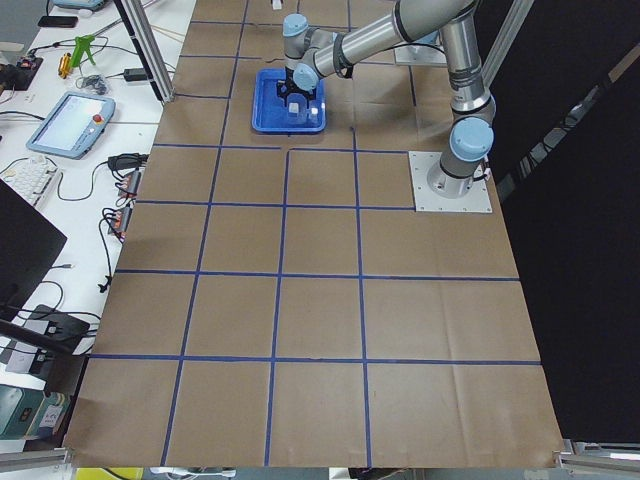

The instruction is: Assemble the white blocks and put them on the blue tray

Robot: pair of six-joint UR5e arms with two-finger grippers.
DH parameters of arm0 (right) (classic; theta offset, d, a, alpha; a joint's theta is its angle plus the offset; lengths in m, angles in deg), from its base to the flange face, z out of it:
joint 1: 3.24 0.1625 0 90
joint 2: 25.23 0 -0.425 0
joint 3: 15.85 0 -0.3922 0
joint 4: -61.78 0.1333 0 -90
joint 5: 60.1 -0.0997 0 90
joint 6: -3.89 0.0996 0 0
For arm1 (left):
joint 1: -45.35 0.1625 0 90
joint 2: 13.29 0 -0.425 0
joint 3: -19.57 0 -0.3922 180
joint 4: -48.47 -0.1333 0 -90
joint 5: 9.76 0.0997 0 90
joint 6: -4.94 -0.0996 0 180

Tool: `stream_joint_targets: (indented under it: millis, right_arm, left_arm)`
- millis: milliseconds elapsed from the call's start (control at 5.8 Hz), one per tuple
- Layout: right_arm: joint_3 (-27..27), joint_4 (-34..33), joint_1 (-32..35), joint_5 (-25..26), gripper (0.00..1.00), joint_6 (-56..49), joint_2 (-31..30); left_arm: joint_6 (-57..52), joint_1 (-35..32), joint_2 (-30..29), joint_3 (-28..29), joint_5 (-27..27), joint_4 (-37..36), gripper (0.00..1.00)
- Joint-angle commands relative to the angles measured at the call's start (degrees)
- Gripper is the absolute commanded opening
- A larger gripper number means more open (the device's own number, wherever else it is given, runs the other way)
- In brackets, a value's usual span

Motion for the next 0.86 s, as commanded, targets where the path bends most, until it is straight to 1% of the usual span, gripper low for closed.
stream_joint_targets:
  millis: [0, 172, 345, 517, 690]
  right_arm:
    - [3.8, -3.7, 1.5, -0.4, 0.25, 0.5, -1.0]
    - [6.7, -6.9, 2.3, -0.4, 0.25, 2.1, -2.1]
    - [9.4, -9.5, 3.3, -2.6, 0.25, 3.3, -2.8]
    - [12.8, -13.5, 3.9, -3.5, 0.25, 5.3, -3.6]
    - [17.3, -19.7, 6.0, -3.6, 0.25, 8.6, -4.7]
  left_arm:
    - [0.1, 0.2, 2.1, 1.3, 0.5, 2.2, 0.92]
    - [0.1, 0.5, 4.6, 2.0, 0.6, 5.8, 0.92]
    - [0.2, 0.9, 7.4, 2.1, 0.5, 9.2, 0.92]
    - [0.2, 0.9, 10.1, 2.0, 0.6, 11.8, 0.92]
    - [0.3, 1.3, 11.0, 2.0, 0.7, 12.9, 0.92]
